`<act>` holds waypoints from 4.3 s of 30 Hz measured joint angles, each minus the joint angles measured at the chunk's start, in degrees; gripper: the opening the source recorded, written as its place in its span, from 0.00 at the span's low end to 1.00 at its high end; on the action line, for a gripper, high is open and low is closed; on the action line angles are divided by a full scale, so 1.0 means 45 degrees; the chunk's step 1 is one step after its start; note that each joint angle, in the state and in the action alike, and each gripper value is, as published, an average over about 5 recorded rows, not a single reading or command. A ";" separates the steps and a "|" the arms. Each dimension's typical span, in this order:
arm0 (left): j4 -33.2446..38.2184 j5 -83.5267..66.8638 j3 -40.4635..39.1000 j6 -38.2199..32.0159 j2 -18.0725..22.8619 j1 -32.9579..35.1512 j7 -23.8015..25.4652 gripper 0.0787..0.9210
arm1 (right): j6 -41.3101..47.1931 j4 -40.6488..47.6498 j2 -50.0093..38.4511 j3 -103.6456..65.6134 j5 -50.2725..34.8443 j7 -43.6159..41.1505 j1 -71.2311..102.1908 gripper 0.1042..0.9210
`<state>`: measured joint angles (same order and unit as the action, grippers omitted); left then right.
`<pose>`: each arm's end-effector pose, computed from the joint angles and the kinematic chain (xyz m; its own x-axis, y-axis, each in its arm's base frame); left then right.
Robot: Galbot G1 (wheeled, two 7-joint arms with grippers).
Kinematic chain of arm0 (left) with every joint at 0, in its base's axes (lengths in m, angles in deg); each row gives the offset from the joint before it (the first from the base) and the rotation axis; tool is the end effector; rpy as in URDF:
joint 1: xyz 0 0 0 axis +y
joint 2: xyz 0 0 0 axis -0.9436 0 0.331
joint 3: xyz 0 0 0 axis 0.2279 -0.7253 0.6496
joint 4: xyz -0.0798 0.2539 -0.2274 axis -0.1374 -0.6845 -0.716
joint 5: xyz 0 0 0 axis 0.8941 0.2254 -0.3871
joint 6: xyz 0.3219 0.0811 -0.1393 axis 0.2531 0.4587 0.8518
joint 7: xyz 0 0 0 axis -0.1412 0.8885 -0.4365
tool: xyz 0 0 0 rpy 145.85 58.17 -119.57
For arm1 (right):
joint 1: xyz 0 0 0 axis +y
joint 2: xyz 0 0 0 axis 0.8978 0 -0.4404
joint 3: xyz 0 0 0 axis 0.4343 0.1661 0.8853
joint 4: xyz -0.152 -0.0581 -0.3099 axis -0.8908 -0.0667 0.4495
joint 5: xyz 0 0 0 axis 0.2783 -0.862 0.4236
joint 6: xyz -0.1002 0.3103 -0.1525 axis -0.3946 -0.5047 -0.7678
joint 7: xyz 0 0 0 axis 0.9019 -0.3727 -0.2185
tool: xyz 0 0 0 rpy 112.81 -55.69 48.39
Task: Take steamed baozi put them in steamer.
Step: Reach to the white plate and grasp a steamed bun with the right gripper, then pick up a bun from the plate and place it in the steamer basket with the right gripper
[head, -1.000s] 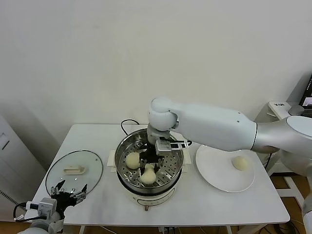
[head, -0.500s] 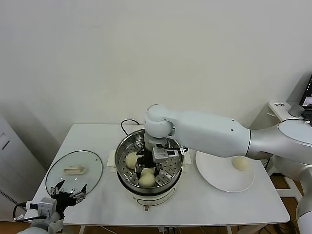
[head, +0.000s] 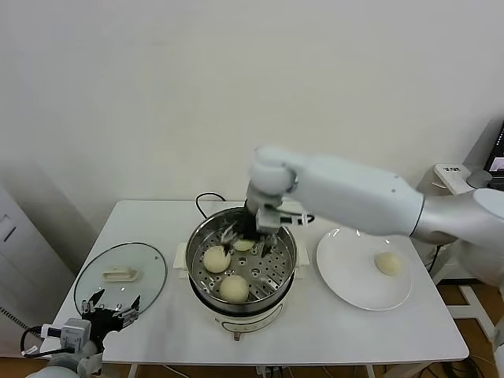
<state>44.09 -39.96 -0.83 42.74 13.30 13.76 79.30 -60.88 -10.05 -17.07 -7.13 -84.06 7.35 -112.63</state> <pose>0.1904 0.1113 -0.2651 -0.8690 -0.0423 0.4931 0.0748 0.9737 0.2153 0.5307 0.1292 -0.0124 -0.0352 -0.2407 0.9700 -0.0837 -0.9664 -0.2429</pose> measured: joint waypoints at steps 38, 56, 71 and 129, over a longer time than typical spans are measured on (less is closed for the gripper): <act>0.0024 -0.0076 -0.0015 0.0105 -0.0187 -0.0089 0.0008 0.88 | 0.2707 0.7835 -0.3796 -0.2629 0.1115 -0.0410 0.2852 0.88; -0.0134 -0.0069 -0.0146 0.0096 -0.0164 -0.0134 0.0033 0.88 | 0.2160 0.9932 -0.3037 -0.5019 0.3471 0.0542 0.4983 0.88; -0.0193 -0.0034 -0.0218 0.0074 -0.0115 -0.0120 0.0035 0.88 | 0.1868 1.0972 -0.2388 -0.6472 0.5150 0.1229 0.5897 0.74; -0.0083 0.0370 -0.0297 0.0106 -0.0003 -0.0099 -0.0003 0.88 | 1.1709 0.0460 -0.2707 0.7453 -1.0892 0.4177 -0.5203 0.36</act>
<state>43.71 -38.30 -2.16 43.22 13.29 13.32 79.29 -8.19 -7.98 -29.25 26.40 -133.08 26.14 -136.05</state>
